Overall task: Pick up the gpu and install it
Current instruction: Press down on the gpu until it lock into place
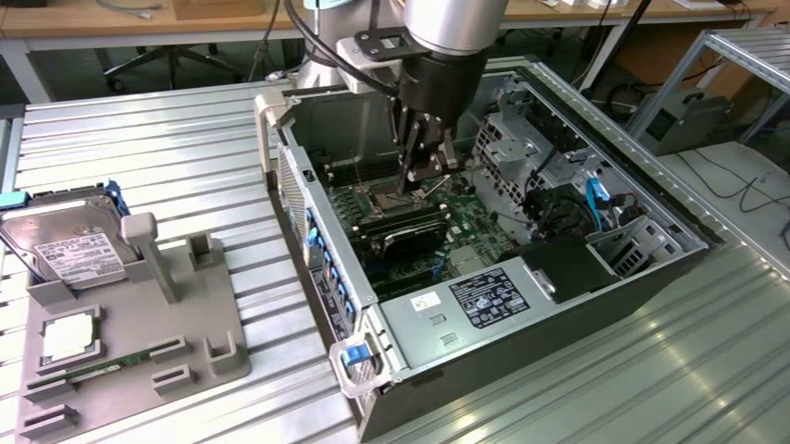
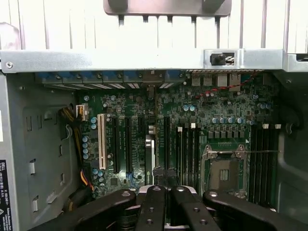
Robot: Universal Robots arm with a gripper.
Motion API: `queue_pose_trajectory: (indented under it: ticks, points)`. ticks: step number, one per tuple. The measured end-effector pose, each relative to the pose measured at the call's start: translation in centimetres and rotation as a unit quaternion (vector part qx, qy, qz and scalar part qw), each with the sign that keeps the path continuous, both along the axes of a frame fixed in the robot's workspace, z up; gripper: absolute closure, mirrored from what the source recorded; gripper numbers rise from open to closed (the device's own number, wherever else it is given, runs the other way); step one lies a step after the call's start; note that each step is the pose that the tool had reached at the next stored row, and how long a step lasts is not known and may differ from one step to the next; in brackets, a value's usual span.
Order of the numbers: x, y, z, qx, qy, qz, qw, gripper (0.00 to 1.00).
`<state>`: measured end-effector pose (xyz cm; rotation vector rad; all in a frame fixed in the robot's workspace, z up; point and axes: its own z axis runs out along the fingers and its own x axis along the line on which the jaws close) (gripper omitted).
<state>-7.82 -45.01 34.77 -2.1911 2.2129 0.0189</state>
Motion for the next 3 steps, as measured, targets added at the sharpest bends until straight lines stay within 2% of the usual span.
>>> queue_pose_trajectory:
  ticks: [3]
  points:
    - [0.00, 0.00, 0.00, 0.0000, 0.0000, 0.000, 1.0000, 0.89]
